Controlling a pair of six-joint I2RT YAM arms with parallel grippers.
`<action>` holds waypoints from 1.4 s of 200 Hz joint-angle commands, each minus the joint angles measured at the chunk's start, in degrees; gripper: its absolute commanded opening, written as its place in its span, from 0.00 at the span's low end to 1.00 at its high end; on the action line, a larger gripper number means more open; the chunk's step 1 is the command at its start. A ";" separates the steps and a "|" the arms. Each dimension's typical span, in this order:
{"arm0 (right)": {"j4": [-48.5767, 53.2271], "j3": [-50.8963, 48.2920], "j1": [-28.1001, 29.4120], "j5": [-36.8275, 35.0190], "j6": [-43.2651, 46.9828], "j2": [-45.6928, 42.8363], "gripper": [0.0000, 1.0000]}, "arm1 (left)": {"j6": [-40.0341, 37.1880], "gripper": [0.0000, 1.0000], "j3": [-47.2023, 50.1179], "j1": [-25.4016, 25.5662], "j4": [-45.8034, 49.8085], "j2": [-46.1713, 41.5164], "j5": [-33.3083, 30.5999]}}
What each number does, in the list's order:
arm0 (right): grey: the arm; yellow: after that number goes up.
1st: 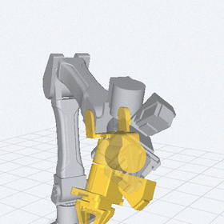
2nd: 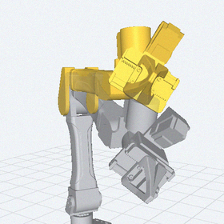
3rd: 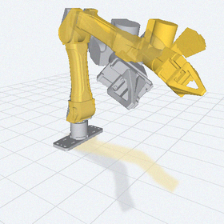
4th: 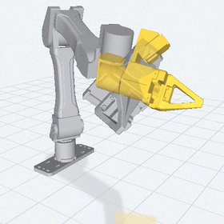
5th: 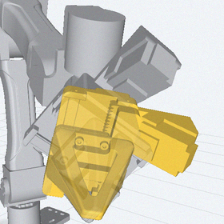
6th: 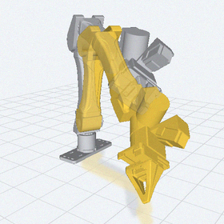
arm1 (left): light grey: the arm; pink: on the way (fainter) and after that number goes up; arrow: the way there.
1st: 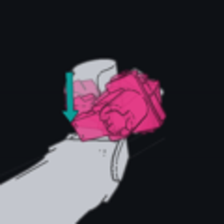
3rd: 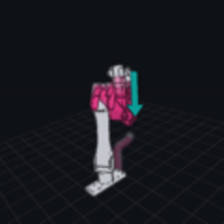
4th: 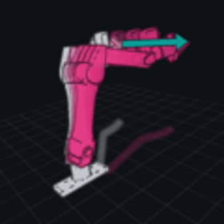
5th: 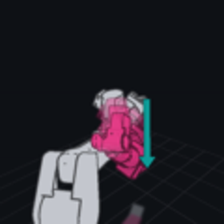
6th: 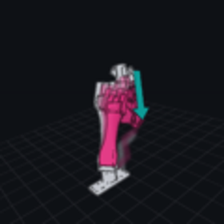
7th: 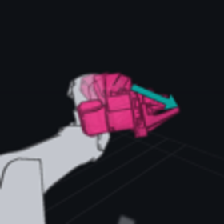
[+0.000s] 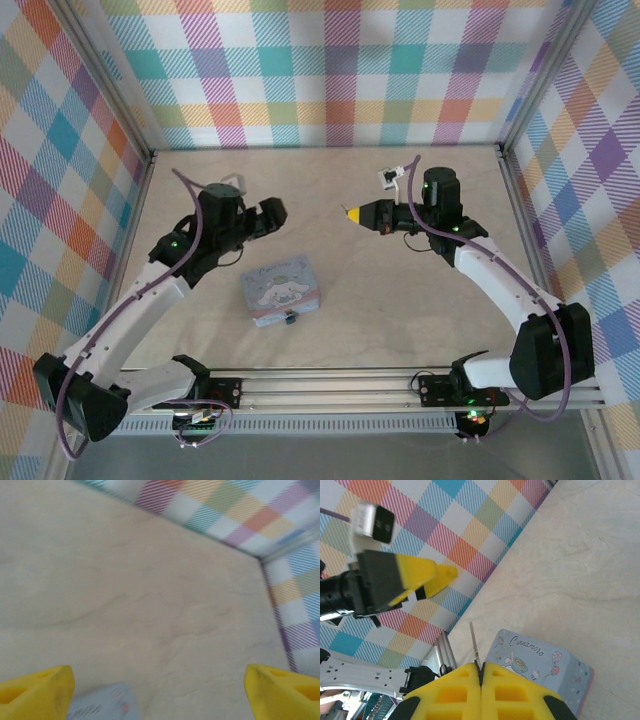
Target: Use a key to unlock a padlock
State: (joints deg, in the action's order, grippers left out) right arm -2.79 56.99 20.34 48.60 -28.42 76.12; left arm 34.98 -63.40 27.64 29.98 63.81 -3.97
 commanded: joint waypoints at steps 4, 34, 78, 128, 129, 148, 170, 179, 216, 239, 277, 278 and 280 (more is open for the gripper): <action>2.69 1.37 0.39 -0.75 3.32 -1.49 0.01 | 6.92 0.90 5.31 -5.04 13.26 -3.89 1.35; 2.94 1.20 0.40 -0.96 3.45 -1.48 0.02 | 9.64 0.93 12.17 -11.44 14.01 -8.45 6.92; 3.25 1.10 0.41 -1.10 3.75 -1.41 0.02 | 11.74 0.94 18.90 -17.24 11.29 -9.03 15.98; 3.65 1.36 0.40 -1.47 4.15 -1.06 0.02 | 11.08 0.92 23.25 -17.44 8.08 -6.11 19.11; 3.66 1.36 0.40 -1.48 4.16 -1.06 0.02 | 11.12 0.92 23.37 -17.40 7.99 -6.09 19.27; 4.03 1.62 0.40 -1.50 4.34 -0.75 0.02 | 11.41 0.90 25.14 -17.44 4.50 -5.56 22.28; 4.11 2.02 0.40 -1.41 4.34 -0.24 0.02 | 11.33 0.89 26.01 -17.35 1.89 -4.44 24.02; 4.12 2.22 0.40 -1.24 4.26 0.07 0.02 | 11.13 0.88 26.04 -17.31 0.79 -3.34 24.91; 4.38 2.77 0.39 -0.96 4.12 0.79 0.02 | 10.19 0.83 24.85 -15.91 -2.77 2.34 26.31; 4.61 2.67 0.40 -0.87 4.00 0.70 0.02 | 9.09 0.80 22.90 -14.20 -3.83 5.91 25.14; 6.11 2.84 0.39 -1.52 4.91 0.46 0.02 | 8.07 0.72 18.24 -11.31 -6.18 12.87 24.18; 6.16 2.85 0.40 -1.55 4.93 0.45 0.02 | 8.03 0.72 18.05 -11.21 -6.21 13.11 24.18; 6.33 2.86 0.40 -1.50 5.02 0.44 0.02 | 7.94 0.72 17.83 -11.03 -6.30 13.60 24.16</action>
State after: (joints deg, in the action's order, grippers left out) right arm 1.61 58.15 20.36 46.92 -25.41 76.42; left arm 44.64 -41.41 14.63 26.92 73.65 20.10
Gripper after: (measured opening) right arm 0.048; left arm 0.737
